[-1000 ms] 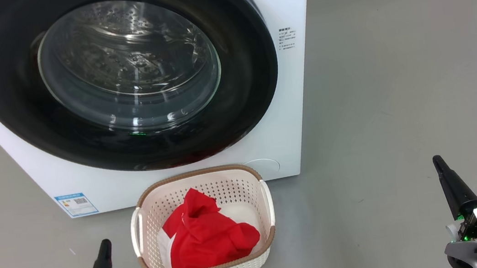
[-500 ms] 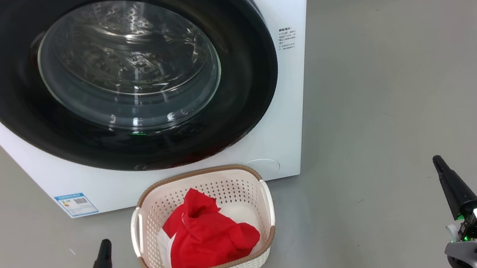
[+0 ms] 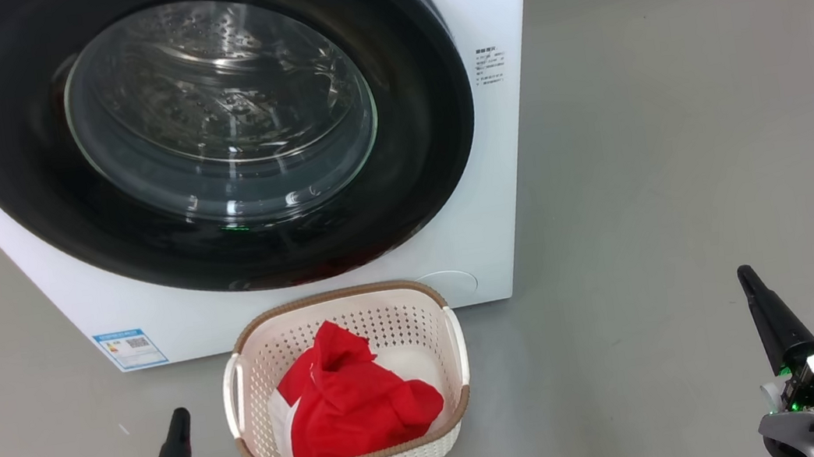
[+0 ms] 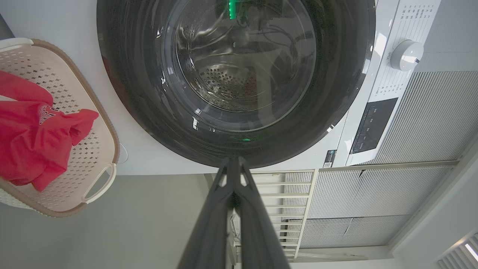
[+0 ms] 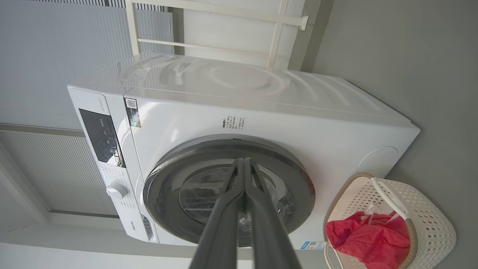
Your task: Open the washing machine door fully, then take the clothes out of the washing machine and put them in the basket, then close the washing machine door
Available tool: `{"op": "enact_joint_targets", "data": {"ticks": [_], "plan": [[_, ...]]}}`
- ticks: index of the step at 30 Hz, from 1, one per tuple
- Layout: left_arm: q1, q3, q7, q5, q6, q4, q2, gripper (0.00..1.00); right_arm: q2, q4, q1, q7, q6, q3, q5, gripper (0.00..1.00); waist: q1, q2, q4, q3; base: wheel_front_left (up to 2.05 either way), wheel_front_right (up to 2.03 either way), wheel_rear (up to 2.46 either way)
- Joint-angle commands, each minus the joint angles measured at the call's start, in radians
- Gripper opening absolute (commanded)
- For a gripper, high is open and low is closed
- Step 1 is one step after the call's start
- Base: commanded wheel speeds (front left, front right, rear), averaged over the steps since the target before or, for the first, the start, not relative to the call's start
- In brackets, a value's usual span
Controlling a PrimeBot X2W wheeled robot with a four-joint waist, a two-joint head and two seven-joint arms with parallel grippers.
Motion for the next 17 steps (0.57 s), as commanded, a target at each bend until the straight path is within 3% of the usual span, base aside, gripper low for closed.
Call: {"op": "enact_joint_targets", "data": {"ticks": [1,17], "plan": [[-0.042,0.035,0.004,-0.007,-0.007,-0.021,0.012,0.00,-0.006,-0.024,-0.042,0.004,-0.001,0.014,-0.006,0.00,0.0000,0.0000,0.000,0.000,0.00,0.00,0.00],[-0.042,0.035,0.004,-0.007,-0.007,-0.021,0.012,0.00,-0.005,-0.024,-0.043,0.006,-0.001,0.013,-0.007,0.00,0.0000,0.0000,0.000,0.000,0.00,0.00,0.00]]}}
